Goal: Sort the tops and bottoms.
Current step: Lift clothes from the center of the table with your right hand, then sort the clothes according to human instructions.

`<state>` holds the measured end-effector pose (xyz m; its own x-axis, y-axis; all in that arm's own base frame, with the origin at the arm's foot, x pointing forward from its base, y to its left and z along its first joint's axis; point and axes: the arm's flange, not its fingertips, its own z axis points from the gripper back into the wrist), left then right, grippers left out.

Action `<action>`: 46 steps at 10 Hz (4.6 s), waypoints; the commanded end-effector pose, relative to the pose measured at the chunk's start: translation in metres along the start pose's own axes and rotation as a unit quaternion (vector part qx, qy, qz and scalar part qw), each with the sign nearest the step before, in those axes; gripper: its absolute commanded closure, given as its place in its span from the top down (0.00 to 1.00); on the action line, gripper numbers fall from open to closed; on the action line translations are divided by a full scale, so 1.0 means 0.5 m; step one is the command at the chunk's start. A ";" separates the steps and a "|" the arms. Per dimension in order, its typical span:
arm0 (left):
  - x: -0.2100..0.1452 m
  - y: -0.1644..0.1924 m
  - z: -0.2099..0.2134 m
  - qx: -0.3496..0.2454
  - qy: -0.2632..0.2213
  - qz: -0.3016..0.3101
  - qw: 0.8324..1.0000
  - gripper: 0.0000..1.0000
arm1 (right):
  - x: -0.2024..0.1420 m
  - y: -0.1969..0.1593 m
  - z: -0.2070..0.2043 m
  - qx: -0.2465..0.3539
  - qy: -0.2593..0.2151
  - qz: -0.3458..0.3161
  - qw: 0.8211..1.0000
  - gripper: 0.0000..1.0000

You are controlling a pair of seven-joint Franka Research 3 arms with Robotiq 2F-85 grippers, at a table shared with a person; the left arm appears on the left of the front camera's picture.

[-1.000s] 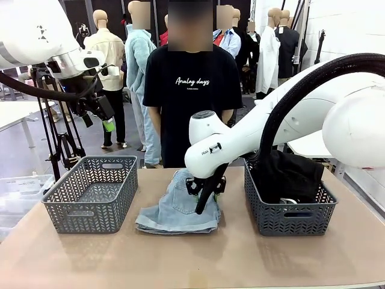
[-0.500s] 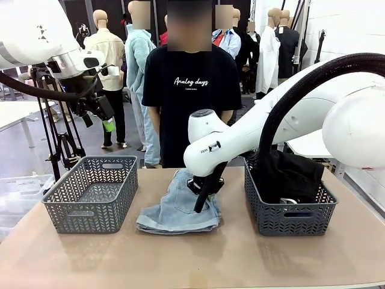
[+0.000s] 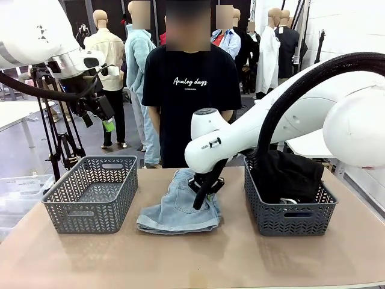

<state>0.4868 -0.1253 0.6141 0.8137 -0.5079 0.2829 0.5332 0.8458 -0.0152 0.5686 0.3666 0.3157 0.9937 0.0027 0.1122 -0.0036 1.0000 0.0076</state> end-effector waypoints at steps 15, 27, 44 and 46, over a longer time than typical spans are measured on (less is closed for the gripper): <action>-0.001 0.002 0.004 0.001 -0.005 0.001 1.000 1.00 | 0.004 -0.035 0.576 0.039 -0.238 0.017 0.970 0.00; -0.001 0.002 0.004 0.001 -0.005 0.001 1.000 1.00 | -0.053 -0.062 0.921 0.066 -0.380 0.013 0.923 0.00; -0.001 0.002 0.004 0.001 -0.005 0.001 1.000 1.00 | -0.054 -0.064 0.922 0.067 -0.360 0.024 0.930 0.00; -0.001 0.002 0.004 0.001 -0.005 0.001 1.000 1.00 | -0.054 -0.064 0.922 0.067 -0.360 0.024 0.930 0.00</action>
<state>0.4867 -0.1252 0.6144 0.8136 -0.5077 0.2834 0.5331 0.8459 -0.0151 0.4913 0.3315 0.7664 0.6664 -0.0049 0.7456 -0.1061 0.9892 0.1014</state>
